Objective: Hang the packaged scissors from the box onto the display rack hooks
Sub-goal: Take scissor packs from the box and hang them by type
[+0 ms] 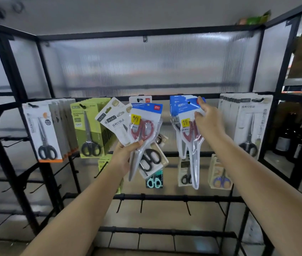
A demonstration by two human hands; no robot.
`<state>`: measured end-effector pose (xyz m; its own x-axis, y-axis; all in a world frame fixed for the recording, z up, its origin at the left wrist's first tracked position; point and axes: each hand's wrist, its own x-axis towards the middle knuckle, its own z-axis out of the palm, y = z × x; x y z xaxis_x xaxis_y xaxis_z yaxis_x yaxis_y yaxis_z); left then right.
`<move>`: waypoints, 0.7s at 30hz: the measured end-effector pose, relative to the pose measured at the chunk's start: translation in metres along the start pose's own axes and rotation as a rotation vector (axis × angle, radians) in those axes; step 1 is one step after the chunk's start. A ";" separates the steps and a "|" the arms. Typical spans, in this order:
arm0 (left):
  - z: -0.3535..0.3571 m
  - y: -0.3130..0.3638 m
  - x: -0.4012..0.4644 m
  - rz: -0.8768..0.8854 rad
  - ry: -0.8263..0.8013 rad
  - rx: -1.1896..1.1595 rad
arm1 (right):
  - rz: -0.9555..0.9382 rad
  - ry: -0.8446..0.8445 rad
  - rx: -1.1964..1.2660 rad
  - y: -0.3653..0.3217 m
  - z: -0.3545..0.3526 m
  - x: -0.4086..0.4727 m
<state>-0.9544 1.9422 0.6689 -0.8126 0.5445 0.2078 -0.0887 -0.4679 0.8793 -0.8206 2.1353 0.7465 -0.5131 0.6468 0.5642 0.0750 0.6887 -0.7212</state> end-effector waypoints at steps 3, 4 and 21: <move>0.000 0.009 -0.002 0.024 -0.060 0.017 | -0.026 0.016 -0.021 0.002 0.000 0.004; 0.000 0.013 -0.003 0.034 -0.081 0.027 | -0.028 0.018 -0.044 0.003 0.001 0.006; 0.018 0.013 -0.025 0.033 -0.116 0.019 | 0.019 -0.056 0.491 -0.023 0.035 -0.052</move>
<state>-0.9252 1.9351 0.6826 -0.7424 0.6065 0.2845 -0.0506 -0.4742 0.8790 -0.8260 2.0745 0.7198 -0.5617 0.6298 0.5366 -0.3205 0.4323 -0.8429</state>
